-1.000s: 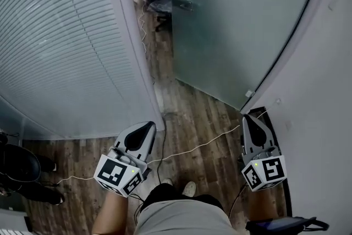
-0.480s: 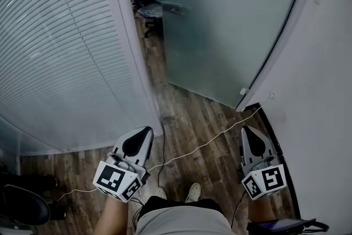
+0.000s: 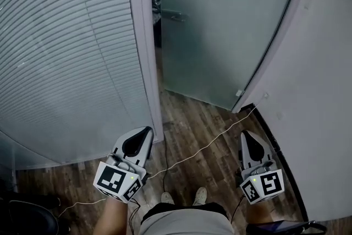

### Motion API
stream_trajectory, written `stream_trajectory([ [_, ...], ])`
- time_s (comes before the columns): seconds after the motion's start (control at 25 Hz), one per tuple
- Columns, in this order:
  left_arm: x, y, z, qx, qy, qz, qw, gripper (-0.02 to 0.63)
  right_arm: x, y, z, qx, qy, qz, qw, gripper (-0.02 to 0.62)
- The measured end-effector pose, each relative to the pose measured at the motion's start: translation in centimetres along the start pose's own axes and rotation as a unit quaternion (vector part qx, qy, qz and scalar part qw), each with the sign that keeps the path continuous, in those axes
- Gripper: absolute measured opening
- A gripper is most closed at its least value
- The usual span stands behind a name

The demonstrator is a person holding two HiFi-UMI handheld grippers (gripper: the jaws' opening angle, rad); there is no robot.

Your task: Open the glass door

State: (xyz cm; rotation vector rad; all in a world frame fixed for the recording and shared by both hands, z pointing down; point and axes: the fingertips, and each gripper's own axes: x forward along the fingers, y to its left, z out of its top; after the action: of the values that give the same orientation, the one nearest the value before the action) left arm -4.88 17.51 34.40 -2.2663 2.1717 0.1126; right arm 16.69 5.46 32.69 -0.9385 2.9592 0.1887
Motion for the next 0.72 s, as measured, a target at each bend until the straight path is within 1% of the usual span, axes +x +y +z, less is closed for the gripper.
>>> stream_trajectory([
  [0.16,-1.0,0.0,0.2,0.006,-0.003,-0.005,1.0,0.0,0.0,1.3,0.7,-0.008,-0.003,0.003,1.0,0.0],
  [0.36,-1.4,0.2,0.1,0.003,-0.009,-0.01,0.9999,0.0,0.1,2.2,0.5,-0.014,-0.002,0.004,1.0,0.0],
  [0.72,0.0,-1.4,0.5,0.003,-0.009,-0.005,0.9999,0.0,0.1,0.4,0.2,-0.012,0.001,0.012,1.0,-0.002],
])
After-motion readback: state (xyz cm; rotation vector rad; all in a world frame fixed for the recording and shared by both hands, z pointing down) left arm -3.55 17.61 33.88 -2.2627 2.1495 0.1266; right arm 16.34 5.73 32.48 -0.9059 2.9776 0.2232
